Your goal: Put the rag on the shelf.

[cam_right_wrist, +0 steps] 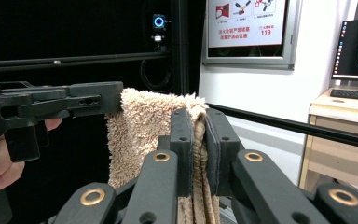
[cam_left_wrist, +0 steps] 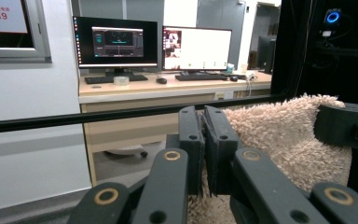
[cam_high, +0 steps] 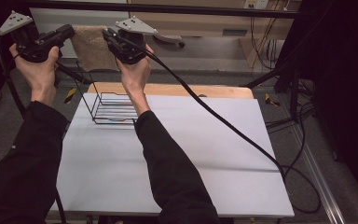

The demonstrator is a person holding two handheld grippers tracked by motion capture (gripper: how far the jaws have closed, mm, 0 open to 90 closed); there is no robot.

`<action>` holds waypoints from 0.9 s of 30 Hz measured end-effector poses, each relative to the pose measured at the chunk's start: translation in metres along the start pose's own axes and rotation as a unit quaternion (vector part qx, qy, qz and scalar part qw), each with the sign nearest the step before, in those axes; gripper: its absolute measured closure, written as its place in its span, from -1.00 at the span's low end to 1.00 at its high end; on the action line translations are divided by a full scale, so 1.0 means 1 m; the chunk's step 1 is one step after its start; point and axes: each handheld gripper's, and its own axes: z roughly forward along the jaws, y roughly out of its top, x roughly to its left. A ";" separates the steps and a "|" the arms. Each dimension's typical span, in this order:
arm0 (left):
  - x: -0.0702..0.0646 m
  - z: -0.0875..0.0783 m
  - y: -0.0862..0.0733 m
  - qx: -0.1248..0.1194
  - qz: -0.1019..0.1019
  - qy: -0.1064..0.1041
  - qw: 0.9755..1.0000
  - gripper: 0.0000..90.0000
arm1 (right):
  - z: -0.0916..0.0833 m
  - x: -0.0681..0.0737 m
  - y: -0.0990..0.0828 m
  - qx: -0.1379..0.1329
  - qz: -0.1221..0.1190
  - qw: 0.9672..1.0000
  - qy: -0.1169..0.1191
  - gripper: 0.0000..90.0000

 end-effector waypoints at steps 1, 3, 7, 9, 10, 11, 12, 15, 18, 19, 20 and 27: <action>0.000 0.002 -0.001 0.001 0.000 0.001 1.000 0.91 | 0.001 -0.001 0.000 0.001 0.000 1.000 -0.001 0.84; 0.001 0.006 -0.002 0.003 0.002 0.004 1.000 0.91 | 0.003 -0.003 -0.002 0.003 -0.003 1.000 -0.004 0.84; 0.005 0.014 -0.005 0.009 0.004 0.005 1.000 0.91 | 0.008 -0.007 -0.005 0.011 -0.002 1.000 -0.008 0.84; 0.006 0.017 -0.007 0.012 0.007 0.007 1.000 0.91 | 0.011 -0.009 -0.007 0.017 -0.002 1.000 -0.009 0.84; 0.007 0.018 -0.008 0.014 0.007 0.007 1.000 0.91 | 0.013 -0.010 -0.008 0.018 -0.002 1.000 -0.011 0.84; 0.008 0.020 -0.010 0.015 0.007 0.008 1.000 0.91 | 0.014 -0.011 -0.010 0.020 0.000 1.000 -0.012 0.84; 0.008 0.021 -0.011 0.018 0.008 0.009 1.000 0.91 | 0.016 -0.013 -0.011 0.022 0.001 1.000 -0.013 0.84; 0.010 0.022 -0.015 0.024 0.017 0.008 1.000 0.91 | 0.019 -0.014 -0.015 0.030 0.000 0.999 -0.015 0.84; 0.012 0.023 -0.020 0.026 0.015 0.007 1.000 0.91 | 0.021 -0.015 -0.019 0.037 -0.005 0.999 -0.015 0.84; 0.012 0.023 -0.022 0.027 0.014 0.006 1.000 0.91 | 0.022 -0.014 -0.021 0.041 -0.005 0.999 -0.015 0.84; 0.012 0.022 -0.024 0.026 0.013 0.004 1.000 0.91 | 0.022 -0.014 -0.022 0.043 -0.011 0.999 -0.016 0.84; 0.009 0.014 -0.042 0.035 0.023 -0.012 0.999 0.91 | 0.015 -0.013 -0.034 0.059 -0.001 0.998 -0.014 0.83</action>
